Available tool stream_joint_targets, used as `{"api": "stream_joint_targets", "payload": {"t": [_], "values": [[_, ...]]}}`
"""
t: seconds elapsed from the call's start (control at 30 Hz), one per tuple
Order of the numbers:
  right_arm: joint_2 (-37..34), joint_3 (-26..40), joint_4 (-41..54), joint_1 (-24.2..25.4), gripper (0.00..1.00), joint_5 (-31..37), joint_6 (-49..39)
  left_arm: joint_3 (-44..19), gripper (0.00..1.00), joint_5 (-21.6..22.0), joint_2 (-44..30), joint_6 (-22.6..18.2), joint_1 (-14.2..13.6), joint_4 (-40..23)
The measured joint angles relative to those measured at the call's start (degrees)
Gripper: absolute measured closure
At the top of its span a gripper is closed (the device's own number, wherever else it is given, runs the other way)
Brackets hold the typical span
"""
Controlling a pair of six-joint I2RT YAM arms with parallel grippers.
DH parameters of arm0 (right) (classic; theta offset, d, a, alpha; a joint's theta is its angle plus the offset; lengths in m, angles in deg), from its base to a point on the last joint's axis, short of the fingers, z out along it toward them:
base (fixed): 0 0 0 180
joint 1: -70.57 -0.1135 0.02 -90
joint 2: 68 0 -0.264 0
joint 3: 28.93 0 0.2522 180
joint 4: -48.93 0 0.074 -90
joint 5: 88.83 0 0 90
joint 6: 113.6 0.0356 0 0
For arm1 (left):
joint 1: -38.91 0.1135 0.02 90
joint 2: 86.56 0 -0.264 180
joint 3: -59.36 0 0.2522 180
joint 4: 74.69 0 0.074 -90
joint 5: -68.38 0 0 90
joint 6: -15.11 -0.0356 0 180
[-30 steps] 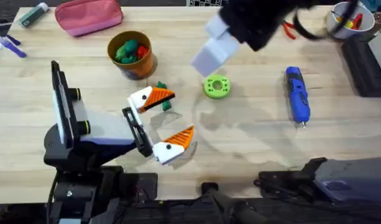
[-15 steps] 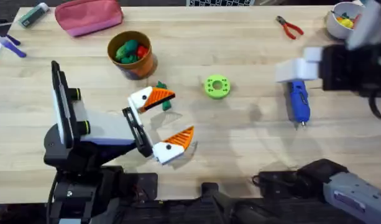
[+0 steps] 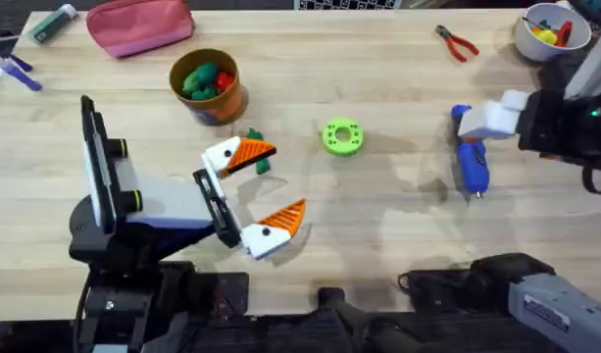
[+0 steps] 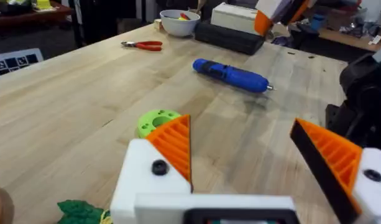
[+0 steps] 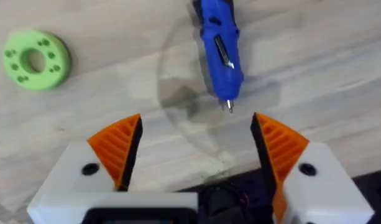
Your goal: Pick up the gripper from the table and insert it into the empty holder that is missing its gripper. Then pick up a screw, insert it into the mounting hole, and use the screwdriver to tighten it. Finally, clean up the table by picking up the vegetable and placing it into the bucket.
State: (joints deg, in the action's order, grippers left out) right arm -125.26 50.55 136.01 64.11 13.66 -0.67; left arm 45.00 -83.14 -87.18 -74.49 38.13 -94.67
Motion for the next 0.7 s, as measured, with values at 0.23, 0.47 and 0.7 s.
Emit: {"api": "stream_joint_targets", "payload": {"t": [0.23,0.47,0.7], "values": [[-3.7,0.0,1.5,0.0,0.007,0.0,0.0,0.0,0.015,0.0,0.0,0.0,0.0,0.0],[-7.5,0.0,0.1,0.0,0.008,0.0,0.0,0.0,0.015,0.0,0.0,0.0,0.0,0.0],[-9.5,-0.1,-0.4,0.0,0.008,0.0,0.0,0.0,0.015,0.0,0.0,0.0,0.0,0.0]]}}
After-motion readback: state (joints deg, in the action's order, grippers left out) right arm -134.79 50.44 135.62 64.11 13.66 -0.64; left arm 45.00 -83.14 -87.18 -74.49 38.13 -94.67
